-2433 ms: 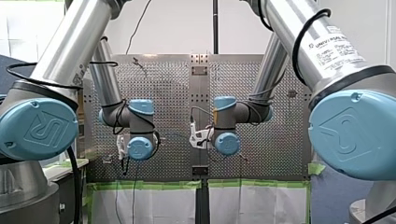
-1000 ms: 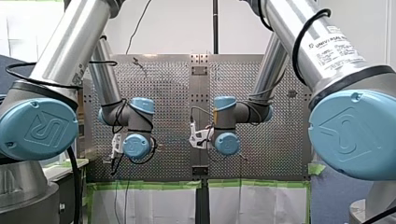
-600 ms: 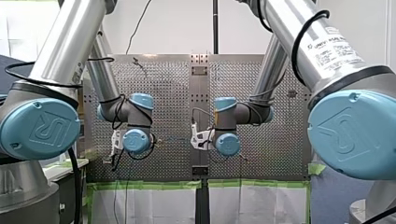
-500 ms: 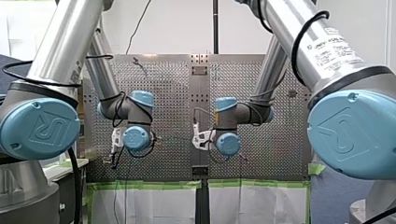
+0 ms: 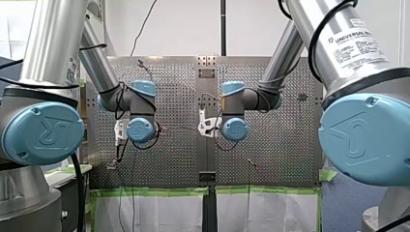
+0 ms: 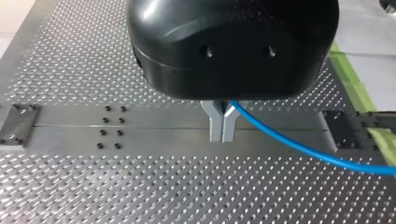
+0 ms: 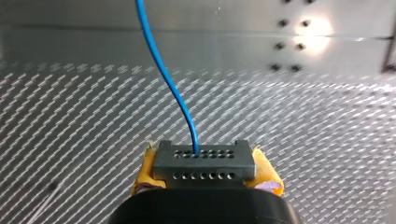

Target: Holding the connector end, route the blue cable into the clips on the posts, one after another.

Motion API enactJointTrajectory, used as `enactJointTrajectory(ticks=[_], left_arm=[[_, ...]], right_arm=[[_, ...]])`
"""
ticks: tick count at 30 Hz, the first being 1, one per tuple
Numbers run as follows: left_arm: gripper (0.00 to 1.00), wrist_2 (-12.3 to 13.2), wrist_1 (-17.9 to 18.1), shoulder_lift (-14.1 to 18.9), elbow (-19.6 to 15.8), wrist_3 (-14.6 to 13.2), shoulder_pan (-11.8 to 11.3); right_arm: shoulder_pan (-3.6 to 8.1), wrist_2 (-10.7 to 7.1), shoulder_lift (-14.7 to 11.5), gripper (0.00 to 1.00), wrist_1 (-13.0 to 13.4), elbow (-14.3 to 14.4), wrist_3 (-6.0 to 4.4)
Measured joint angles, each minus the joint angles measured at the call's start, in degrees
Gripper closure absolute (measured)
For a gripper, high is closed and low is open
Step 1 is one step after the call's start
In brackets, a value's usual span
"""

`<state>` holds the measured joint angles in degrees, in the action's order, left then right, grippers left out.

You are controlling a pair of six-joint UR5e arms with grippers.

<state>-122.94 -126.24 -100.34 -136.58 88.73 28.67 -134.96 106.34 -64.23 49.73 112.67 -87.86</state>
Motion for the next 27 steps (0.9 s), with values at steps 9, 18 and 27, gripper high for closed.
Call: enactJointTrajectory(ticks=[9, 18, 27], left_arm=[[1.00, -2.6, -5.3, 5.4, 3.3, 1.0, -1.0], [1.00, -4.6, -9.8, 10.0, 7.5, 1.8, -2.1], [1.00, -6.8, -14.7, 14.4, 10.3, 2.8, -3.8]], right_arm=[[-0.01, -5.24, -5.3, 1.00, -5.3, -3.9, -0.35], [-0.19, -10.36, -9.3, 1.00, -10.4, -7.3, -0.43], [-0.95, -12.86, -8.6, 1.00, -15.3, -11.5, -0.48]])
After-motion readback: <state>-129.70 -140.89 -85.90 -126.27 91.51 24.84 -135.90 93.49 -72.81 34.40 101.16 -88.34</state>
